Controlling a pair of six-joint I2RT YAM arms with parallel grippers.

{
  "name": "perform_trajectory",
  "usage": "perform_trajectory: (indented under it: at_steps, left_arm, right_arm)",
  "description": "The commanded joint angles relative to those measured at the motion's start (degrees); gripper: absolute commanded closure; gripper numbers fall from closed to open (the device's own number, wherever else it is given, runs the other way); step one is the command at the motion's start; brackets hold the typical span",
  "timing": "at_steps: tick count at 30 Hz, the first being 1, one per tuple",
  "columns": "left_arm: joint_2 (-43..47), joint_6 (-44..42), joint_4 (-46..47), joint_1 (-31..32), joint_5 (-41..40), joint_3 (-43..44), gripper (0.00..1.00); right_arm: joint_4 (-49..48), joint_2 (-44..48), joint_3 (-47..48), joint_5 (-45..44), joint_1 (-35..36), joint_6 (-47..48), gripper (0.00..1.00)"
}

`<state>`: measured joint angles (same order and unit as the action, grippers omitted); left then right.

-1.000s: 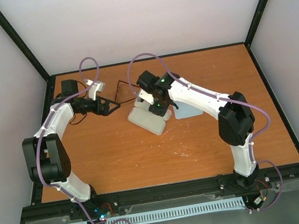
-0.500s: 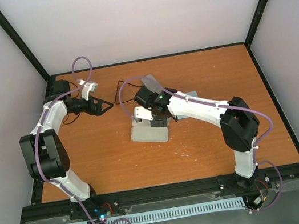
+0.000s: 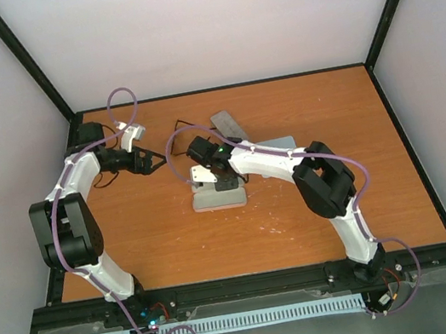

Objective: Organize the sunglasses
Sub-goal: Adjust the sunglasses case at the center of the board.

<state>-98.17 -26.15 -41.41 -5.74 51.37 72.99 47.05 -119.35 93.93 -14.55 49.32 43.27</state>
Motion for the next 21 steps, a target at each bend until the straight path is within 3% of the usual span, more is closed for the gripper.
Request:
perform_trajectory:
  at_steps: [1,9,21]
  left_arm:
    - [2.4,0.2,2.3,-0.5,0.0,-0.7,0.01]
    - [2.8,1.9,4.3,-0.6,-0.5,-1.7,0.01]
    - [2.5,2.2,4.8,-0.5,-0.5,-2.2,0.01]
  right_arm:
    - [-3.9,-4.6,2.6,-5.9,0.2,0.7,0.97]
    - [-7.2,-7.8,5.4,-12.8,1.3,1.0,0.96]
    - [-8.7,-7.4,4.3,-15.9,1.9,-0.8,0.77]
